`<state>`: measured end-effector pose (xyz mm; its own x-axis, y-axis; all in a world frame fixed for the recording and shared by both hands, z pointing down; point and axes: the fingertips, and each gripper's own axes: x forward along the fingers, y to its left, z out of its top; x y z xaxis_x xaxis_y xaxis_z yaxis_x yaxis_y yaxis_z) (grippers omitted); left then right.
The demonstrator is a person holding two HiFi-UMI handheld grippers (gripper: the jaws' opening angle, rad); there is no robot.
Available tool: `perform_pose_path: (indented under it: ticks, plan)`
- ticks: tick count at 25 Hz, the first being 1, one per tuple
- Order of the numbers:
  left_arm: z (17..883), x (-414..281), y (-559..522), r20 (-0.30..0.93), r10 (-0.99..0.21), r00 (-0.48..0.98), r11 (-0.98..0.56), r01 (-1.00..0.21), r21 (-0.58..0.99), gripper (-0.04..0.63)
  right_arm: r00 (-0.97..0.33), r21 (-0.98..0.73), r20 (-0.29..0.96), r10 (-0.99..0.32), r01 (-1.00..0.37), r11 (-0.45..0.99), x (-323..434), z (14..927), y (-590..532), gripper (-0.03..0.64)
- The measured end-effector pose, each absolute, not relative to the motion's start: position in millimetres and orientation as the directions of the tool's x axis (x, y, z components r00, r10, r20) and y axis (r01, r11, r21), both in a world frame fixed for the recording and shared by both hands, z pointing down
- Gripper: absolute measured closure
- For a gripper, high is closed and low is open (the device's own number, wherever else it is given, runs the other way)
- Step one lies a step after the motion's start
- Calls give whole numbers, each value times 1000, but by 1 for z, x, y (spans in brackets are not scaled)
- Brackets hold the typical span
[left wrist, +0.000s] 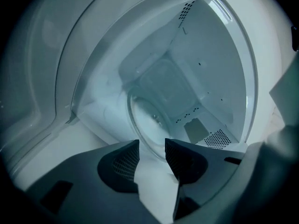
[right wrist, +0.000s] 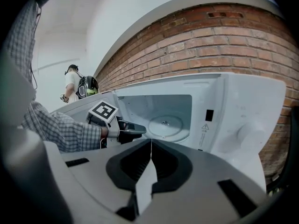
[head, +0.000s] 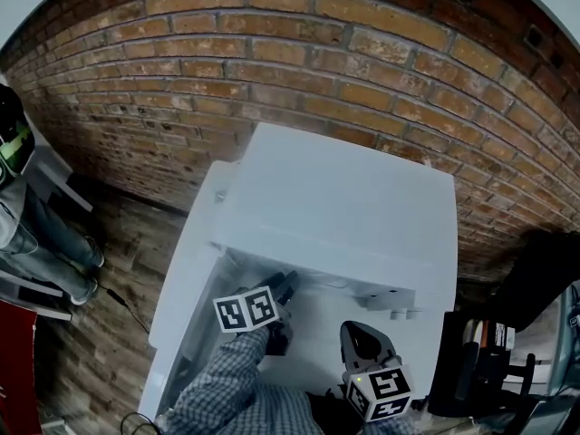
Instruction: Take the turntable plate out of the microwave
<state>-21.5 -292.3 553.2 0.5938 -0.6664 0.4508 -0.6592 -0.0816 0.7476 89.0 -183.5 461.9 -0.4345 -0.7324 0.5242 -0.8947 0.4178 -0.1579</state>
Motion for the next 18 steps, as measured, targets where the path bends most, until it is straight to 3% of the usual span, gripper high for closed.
perform_pose_path:
  ticks: [12,16,18]
  plan:
    - [558,-30,-306,413,-695,588,62,-524,849,449,-447,-169,547,-708,-887,429,80,473,-192,598]
    - [567,-32,-303,450,-679,580,110,-526,843,535,-447,-163,559,-698,-885,437,79,478,-194,598]
    - [568,-31,-302,447,-681,581,133,-501,855,540,-441,-139,567,-695,-884,447,79,482,-197,598]
